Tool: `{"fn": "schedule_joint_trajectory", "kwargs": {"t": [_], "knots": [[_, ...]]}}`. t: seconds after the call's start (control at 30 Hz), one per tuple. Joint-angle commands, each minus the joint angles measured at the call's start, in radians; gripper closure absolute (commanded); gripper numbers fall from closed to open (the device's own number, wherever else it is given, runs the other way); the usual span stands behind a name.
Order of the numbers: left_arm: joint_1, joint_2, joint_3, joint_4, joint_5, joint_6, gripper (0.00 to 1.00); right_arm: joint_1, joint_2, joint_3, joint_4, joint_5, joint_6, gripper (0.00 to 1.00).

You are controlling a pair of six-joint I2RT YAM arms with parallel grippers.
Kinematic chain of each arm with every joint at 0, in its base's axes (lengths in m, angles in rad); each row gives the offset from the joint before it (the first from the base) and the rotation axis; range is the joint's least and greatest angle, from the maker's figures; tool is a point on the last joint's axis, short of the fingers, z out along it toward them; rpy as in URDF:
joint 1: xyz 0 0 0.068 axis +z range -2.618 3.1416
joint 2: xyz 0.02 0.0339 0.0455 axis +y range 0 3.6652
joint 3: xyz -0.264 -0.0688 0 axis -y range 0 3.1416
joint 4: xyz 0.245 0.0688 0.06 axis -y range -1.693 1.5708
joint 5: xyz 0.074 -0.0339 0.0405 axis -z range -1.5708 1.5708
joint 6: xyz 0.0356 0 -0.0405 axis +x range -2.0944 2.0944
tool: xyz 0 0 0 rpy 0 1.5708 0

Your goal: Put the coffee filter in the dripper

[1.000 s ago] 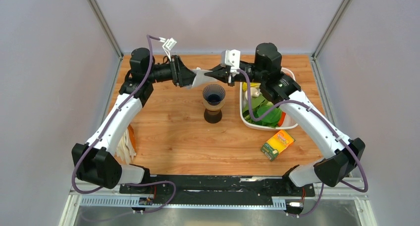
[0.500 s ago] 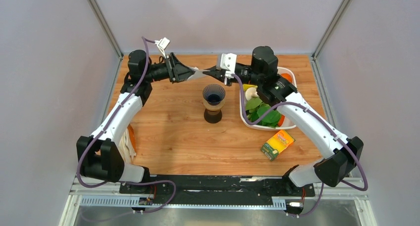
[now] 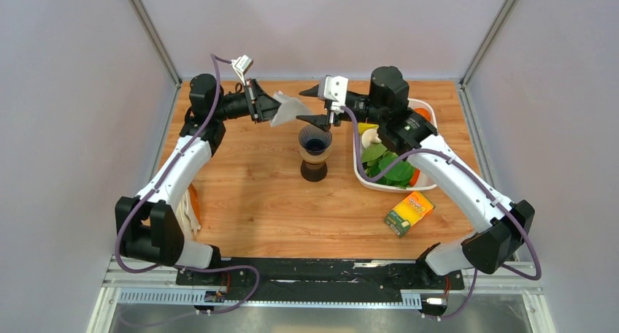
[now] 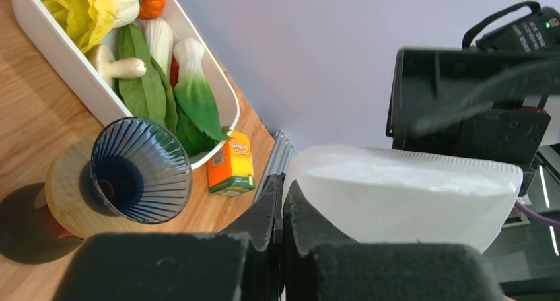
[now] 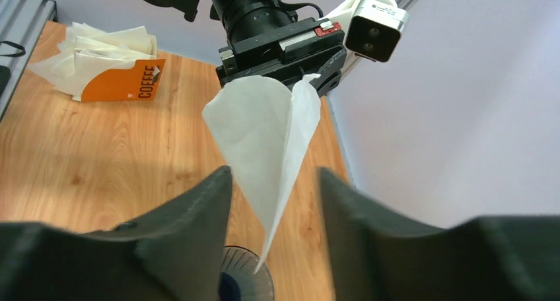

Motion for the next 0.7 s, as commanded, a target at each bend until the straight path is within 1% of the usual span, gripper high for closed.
{"fn": "schedule_joint_trajectory", "kwargs": {"t": [0.0,0.07,0.2,0.3,0.53,0.6,0.67], "knots": [[0.003,-0.014,0.001,0.060,0.058,-0.047,1.00,-0.048,0.012,0.106,-0.077,-0.054,0.024,0.39],[0.010,-0.018,-0.004,0.084,0.072,-0.070,1.00,-0.078,0.003,0.117,-0.154,-0.096,0.011,0.39],[0.013,-0.028,-0.001,0.090,0.080,-0.081,1.00,-0.099,-0.052,0.073,-0.278,-0.154,-0.080,0.47],[0.012,-0.027,0.000,0.086,0.080,-0.086,1.00,-0.098,-0.071,0.040,-0.288,-0.173,-0.100,0.50],[0.010,-0.026,-0.002,0.088,0.070,-0.091,1.00,-0.091,-0.034,0.073,-0.286,-0.166,-0.095,0.50],[0.009,-0.029,-0.001,0.091,0.069,-0.091,1.00,-0.085,-0.022,0.072,-0.285,-0.156,-0.105,0.55],[0.008,-0.033,-0.002,0.092,0.069,-0.092,1.00,-0.079,-0.009,0.075,-0.285,-0.137,-0.110,0.62]]}}
